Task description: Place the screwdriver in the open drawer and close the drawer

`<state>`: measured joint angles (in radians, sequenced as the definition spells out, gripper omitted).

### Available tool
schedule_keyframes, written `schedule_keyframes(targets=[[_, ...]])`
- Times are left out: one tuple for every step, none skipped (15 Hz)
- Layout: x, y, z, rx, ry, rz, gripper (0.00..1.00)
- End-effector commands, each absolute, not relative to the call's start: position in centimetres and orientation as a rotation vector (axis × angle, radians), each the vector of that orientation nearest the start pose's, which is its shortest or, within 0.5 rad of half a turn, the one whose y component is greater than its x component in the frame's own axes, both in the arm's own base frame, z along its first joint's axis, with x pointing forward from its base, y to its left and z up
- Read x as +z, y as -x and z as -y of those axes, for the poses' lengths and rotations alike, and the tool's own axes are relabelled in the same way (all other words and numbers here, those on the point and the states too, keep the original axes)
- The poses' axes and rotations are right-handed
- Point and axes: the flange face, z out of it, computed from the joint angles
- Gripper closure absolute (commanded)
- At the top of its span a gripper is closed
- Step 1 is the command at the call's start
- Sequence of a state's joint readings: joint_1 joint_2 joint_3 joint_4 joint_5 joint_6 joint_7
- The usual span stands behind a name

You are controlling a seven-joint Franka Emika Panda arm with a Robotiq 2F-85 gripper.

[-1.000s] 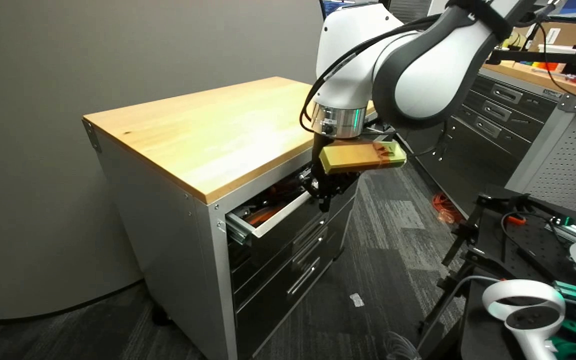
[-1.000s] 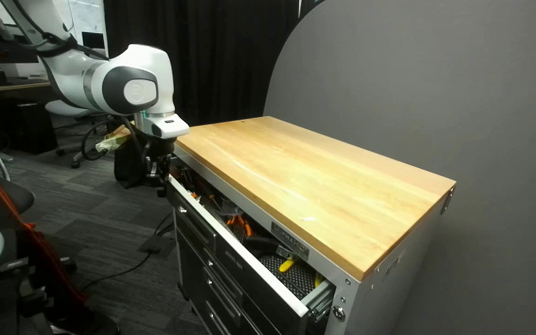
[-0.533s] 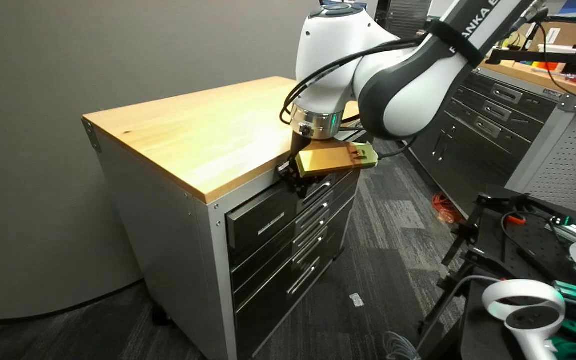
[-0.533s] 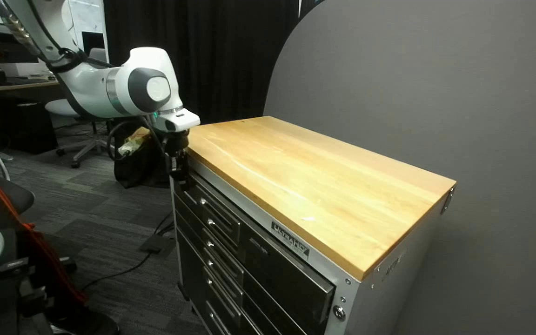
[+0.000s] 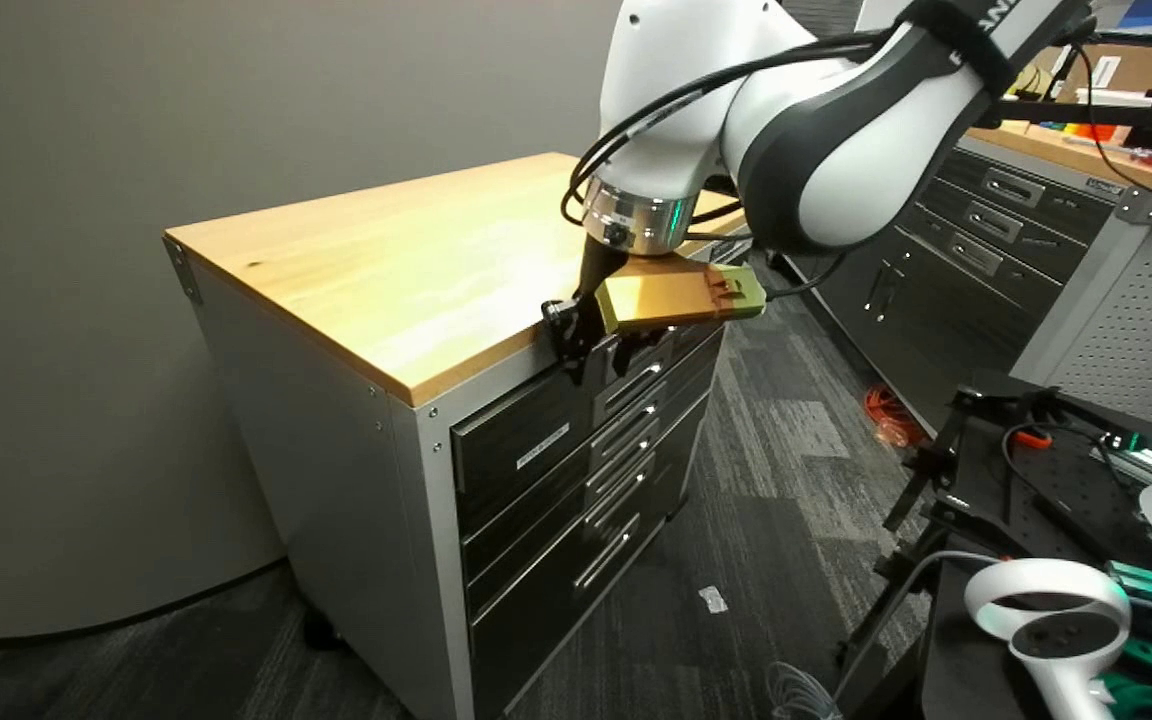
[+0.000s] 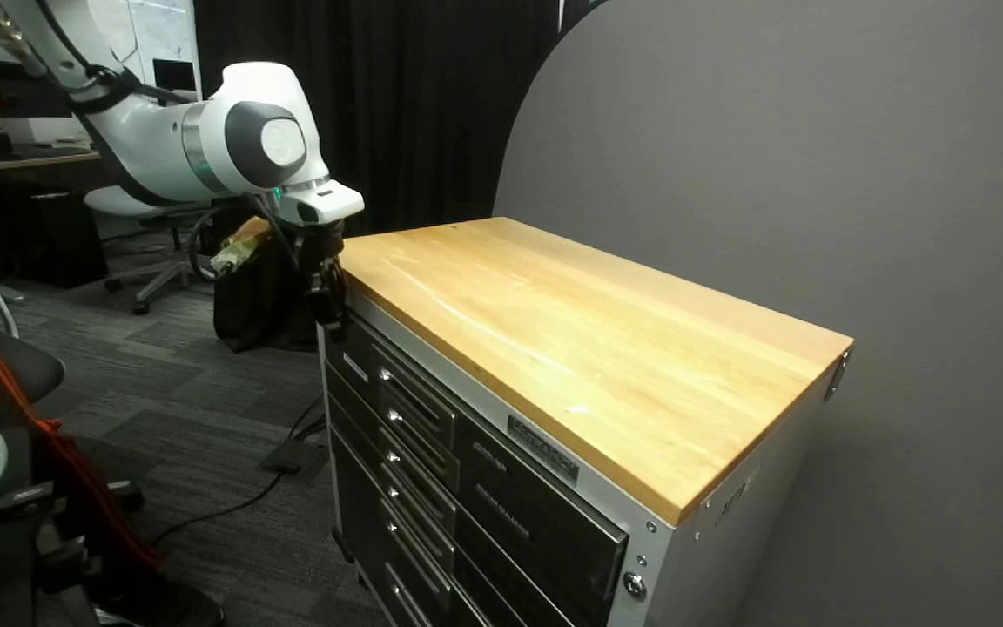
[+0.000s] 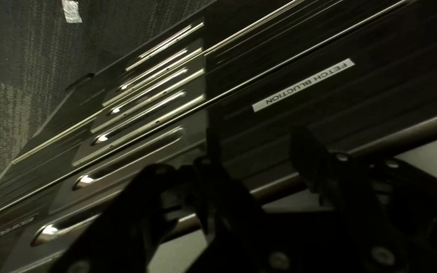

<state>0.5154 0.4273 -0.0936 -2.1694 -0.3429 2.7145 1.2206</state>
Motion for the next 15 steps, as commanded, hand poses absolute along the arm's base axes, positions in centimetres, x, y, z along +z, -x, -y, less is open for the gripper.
schedule_keyframes(targets=[[28.0,-50.8,-25.5,-0.28,3.02,-0.617,0.15],[30.0,-50.7,-26.1,-0.236,3.004,-0.578,0.07],[32.0,-50.4,-26.6,-0.157,2.988,-0.551,0.0],[34.0,-50.3,-26.9,-0.096,2.966,-0.52,0.0],[35.3,-49.9,-27.3,0.021,2.958,-0.49,0.0],[36.8,-49.9,-27.4,0.092,2.948,-0.483,0.0],[38.1,-49.7,-27.7,0.174,2.94,-0.438,0.0],[39.2,-49.7,-27.6,0.246,2.943,-0.411,0.0],[40.3,-49.8,-27.5,0.324,2.936,-0.391,0.0],[38.3,-49.3,-27.5,0.226,2.964,-0.454,0.0],[39.3,-49.3,-27.5,0.271,2.96,-0.436,0.0],[39.8,-49.5,-27.4,0.287,2.958,-0.427,0.0],[40.0,-49.6,-27.3,0.292,2.957,-0.422,0.0],[39.9,-49.6,-27.3,0.295,2.958,-0.418,0.0],[39.8,-49.6,-27.3,0.299,2.958,-0.416,0.0]])
